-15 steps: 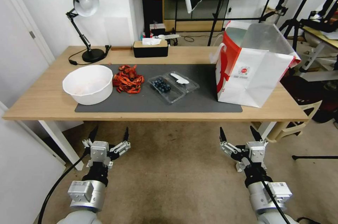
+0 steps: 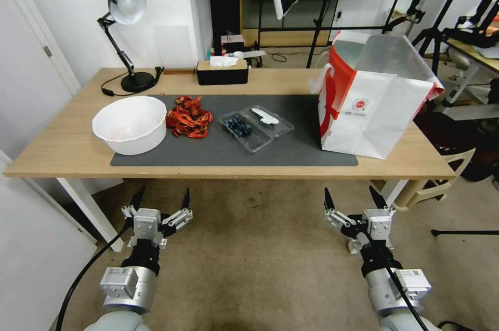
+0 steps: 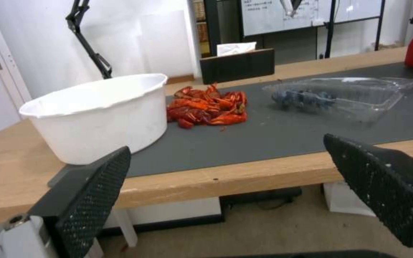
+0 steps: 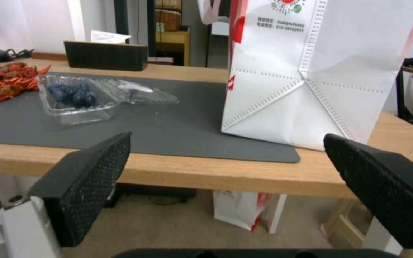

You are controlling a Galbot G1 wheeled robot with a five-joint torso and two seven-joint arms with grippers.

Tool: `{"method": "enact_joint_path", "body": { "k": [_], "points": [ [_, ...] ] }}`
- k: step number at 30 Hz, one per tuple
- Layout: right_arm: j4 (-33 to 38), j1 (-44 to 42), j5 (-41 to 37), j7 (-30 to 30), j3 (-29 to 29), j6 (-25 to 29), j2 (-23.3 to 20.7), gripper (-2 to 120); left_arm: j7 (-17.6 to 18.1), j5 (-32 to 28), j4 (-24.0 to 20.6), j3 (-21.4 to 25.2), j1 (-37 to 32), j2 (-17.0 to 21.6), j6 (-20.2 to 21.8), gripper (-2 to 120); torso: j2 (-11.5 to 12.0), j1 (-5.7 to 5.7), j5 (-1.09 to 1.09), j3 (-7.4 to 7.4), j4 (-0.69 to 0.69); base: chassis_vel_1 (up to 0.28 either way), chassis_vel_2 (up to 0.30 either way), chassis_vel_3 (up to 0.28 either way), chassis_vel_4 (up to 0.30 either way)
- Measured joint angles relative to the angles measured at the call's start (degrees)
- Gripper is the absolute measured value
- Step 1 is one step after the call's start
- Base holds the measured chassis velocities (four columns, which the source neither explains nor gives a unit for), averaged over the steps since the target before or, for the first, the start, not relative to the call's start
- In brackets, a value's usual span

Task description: Close the takeout container lid, then place the container into the takeout bag.

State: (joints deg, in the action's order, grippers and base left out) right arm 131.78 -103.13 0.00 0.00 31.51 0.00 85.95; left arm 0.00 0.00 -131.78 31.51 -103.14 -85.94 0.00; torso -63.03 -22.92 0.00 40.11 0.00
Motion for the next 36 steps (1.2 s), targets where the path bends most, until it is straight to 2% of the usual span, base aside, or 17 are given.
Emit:
{"method": "enact_joint_path", "body": {
  "k": [7,9,10,12,13,15,16,18,19,20,21,24,36],
  "points": [
    [-1.9,1.2,1.1,-0.6,-0.6,0.9,0.4,100,0.5,-0.1,0.1,-0.4,0.1,0.0,-0.1,100,0.0,0.00,-0.05,0.00,-0.02,0.000,0.000,0.000,0.000],
    [-6.5,4.0,3.7,-2.2,-2.4,2.9,1.5,100,1.7,-0.4,0.7,-1.1,0.5,0.0,-0.6,100,0.0,0.00,0.05,0.00,0.01,0.000,0.000,0.000,0.000],
    [-9.1,5.7,5.3,-3.1,-3.4,4.1,2.2,100,2.9,-0.8,1.4,-2.3,0.9,-0.1,-1.2,100,0.0,0.00,-0.03,0.00,0.01,0.000,0.000,0.000,0.000],
    [-11.5,7.1,6.7,-3.9,-4.2,5.2,2.7,100,2.6,-0.8,1.3,-2.2,0.8,-0.1,-1.1,100,0.0,-0.01,-0.06,0.00,-0.01,0.000,0.000,0.000,0.000],
    [-13.1,8.1,7.6,-4.5,-4.8,5.9,3.1,100,2.9,-0.9,1.4,-2.2,0.9,0.0,-1.2,100,0.0,-0.02,0.10,0.00,0.02,0.000,0.000,0.000,0.000],
    [-13.8,8.6,7.9,-4.8,-5.1,6.3,3.3,100,3.7,-1.1,1.9,-2.9,1.2,-0.1,-1.6,100,0.0,-0.02,0.08,0.01,0.04,0.000,0.000,0.000,0.000],
    [-14.1,9.9,7.5,-5.2,-4.3,7.0,3.1,100,6.9,-2.3,3.8,-5.3,2.3,0.0,-3.1,100,0.0,-0.01,-0.07,0.00,0.01,0.000,0.000,0.000,0.000],
    [-14.0,10.4,7.0,-5.3,-3.7,7.1,3.0,100,6.6,-2.4,4.2,-6.1,2.6,0.0,-3.1,100,0.0,-0.02,0.02,0.01,-0.02,0.000,0.000,0.000,0.000],
    [-13.8,10.7,6.8,-5.4,-3.4,7.1,2.8,100,8.3,-3.1,5.1,-7.2,3.4,0.3,-4.2,100,0.0,-0.01,0.06,0.01,0.01,0.000,0.000,0.000,0.000],
    [-13.6,10.7,6.6,-5.4,-3.3,7.0,2.8,100,10.7,-4.2,6.7,-8.8,4.3,0.6,-5.6,100,0.0,-0.01,-0.04,0.00,0.00,0.000,0.000,0.000,0.000],
    [-13.5,10.7,6.4,-5.4,-3.2,6.9,2.8,100,13.0,-5.3,8.2,-10.3,5.2,0.8,-7.0,100,0.0,-0.01,-0.02,0.00,-0.01,0.000,0.000,0.000,0.000],
    [-13.3,10.8,6.1,-5.6,-3.1,6.7,2.7,100,14.5,-6.6,9.5,-10.9,6.4,1.8,-8.5,100,0.0,-0.02,0.01,0.00,-0.01,0.000,0.000,0.000,0.000],
    [-13.7,11.3,5.0,-5.8,-3.0,6.6,2.5,100,14.0,-6.8,9.8,-10.0,6.7,2.0,-8.9,100,0.0,0.00,0.00,0.00,0.00,0.000,0.000,0.000,0.000]
  ]
}}
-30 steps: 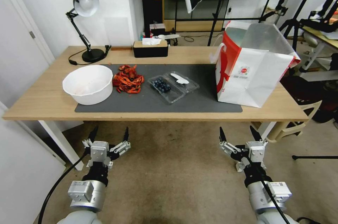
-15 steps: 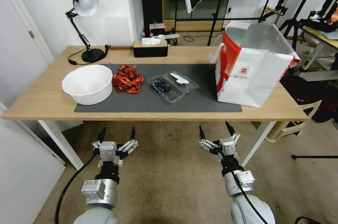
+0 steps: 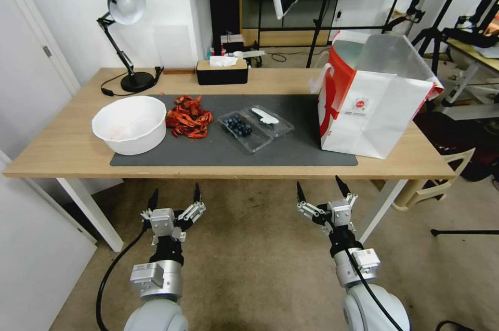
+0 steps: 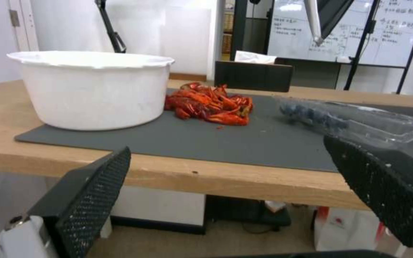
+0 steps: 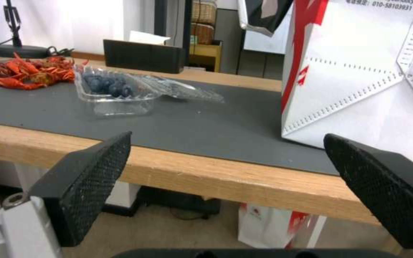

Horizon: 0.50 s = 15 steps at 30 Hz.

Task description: Close the takeout container lid, then place the container into the takeout bag.

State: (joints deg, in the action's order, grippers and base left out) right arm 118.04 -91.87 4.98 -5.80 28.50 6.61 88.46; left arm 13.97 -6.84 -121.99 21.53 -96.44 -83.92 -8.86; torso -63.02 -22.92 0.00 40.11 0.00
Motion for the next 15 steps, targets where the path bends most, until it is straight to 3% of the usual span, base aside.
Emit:
{"method": "enact_joint_path", "body": {
  "k": [15],
  "points": [
    [-0.4,-0.1,-0.7,-0.3,0.0,0.4,0.0,100,-0.1,0.6,-0.6,0.8,-0.3,-0.2,-0.1,100,0.0,0.00,0.00,0.00,0.00,0.000,0.000,0.000,0.000]
  ]
}}
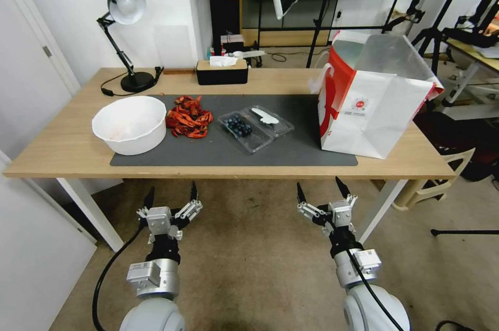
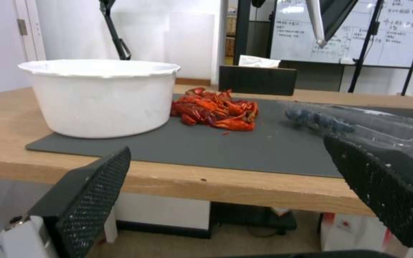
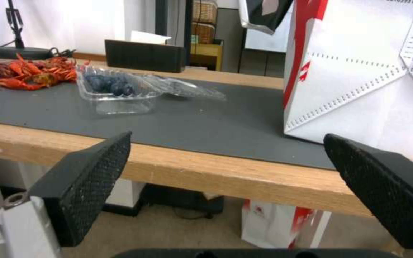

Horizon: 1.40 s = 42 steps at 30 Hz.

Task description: Close the takeout container lid, then place the container into the takeout bag.

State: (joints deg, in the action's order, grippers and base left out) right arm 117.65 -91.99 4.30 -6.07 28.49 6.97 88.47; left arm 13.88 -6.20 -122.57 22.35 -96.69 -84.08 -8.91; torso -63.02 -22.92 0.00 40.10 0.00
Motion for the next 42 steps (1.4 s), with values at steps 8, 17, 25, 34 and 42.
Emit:
{"method": "enact_joint_path", "body": {
  "k": [8,17,25,34,42],
  "points": [
    [-0.2,0.2,0.2,-0.4,-0.4,0.0,0.4,100,-0.1,-0.2,0.0,0.3,-0.2,0.3,-0.2,100,0.0,0.00,0.00,0.00,0.00,0.000,0.000,0.000,0.000],
    [-0.2,1.9,-3.4,-1.0,-1.3,-2.3,-0.3,100,-0.7,-0.9,0.4,0.3,0.2,1.1,-0.3,100,0.0,0.00,0.00,0.00,-0.01,0.000,0.000,0.000,0.000],
    [0.2,6.0,-11.7,-2.0,-2.3,-7.9,-1.9,100,-2.6,-1.9,0.9,0.4,0.6,2.3,-0.5,100,0.0,0.00,0.00,0.00,0.00,0.000,0.000,0.000,0.000],
    [0.1,9.8,-19.9,-1.2,-3.1,-12.7,-3.0,100,-4.9,-2.4,1.5,0.2,1.1,3.5,-0.5,100,0.0,0.00,-0.01,0.00,-0.01,0.000,0.000,0.000,0.000],
    [-1.8,15.9,-33.4,2.6,-5.2,-19.1,-4.1,100,-5.9,-2.9,1.8,0.9,1.2,3.9,-0.6,100,0.0,0.00,0.00,0.00,0.00,0.000,0.000,0.000,0.000]
  ]
}}
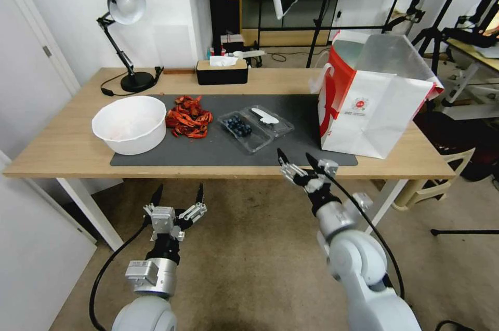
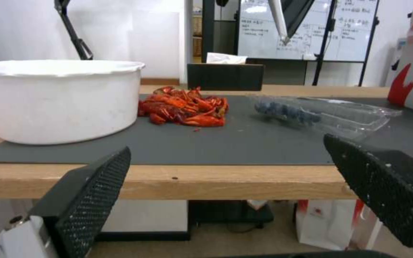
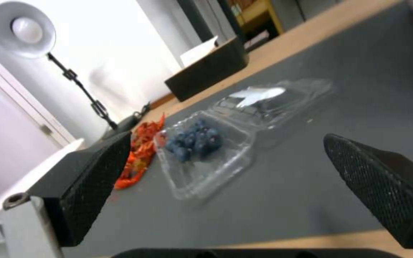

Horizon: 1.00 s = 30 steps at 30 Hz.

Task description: Close the takeout container lid, then place the container into the takeout bag.

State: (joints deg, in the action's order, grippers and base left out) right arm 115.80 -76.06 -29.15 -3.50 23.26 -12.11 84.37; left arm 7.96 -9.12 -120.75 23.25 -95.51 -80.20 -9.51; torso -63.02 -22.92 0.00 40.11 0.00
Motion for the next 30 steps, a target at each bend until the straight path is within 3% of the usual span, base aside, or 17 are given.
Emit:
{"method": "enact_joint_path", "body": {
  "k": [1,8,12,30],
  "points": [
    [0.0,0.0,0.0,0.0,0.0,0.0,0.0,100,0.0,0.0,0.0,0.0,0.0,0.0,0.0,100,0.0,0.00,0.00,0.00,0.00,0.000,0.000,0.000,0.000],
    [-6.0,11.7,-21.1,9.4,-2.6,-8.6,-0.9,100,-1.2,-0.5,0.3,0.9,-0.2,0.3,-0.8,100,0.0,0.00,0.00,0.00,0.00,0.000,0.000,0.000,0.000],
    [-9.3,16.5,-27.1,14.7,-2.9,-13.6,-0.4,100,-2.3,-0.5,0.3,1.3,-0.6,0.2,-1.3,100,0.0,0.00,0.00,0.00,0.00,0.000,0.000,0.000,0.000],
    [-18.2,24.8,-30.0,17.7,-5.8,-18.0,0.5,100,-2.6,-0.4,0.4,1.8,-0.8,0.0,-2.0,100,0.0,0.00,0.00,0.00,0.00,0.000,0.000,0.000,0.000]
  ]
}}
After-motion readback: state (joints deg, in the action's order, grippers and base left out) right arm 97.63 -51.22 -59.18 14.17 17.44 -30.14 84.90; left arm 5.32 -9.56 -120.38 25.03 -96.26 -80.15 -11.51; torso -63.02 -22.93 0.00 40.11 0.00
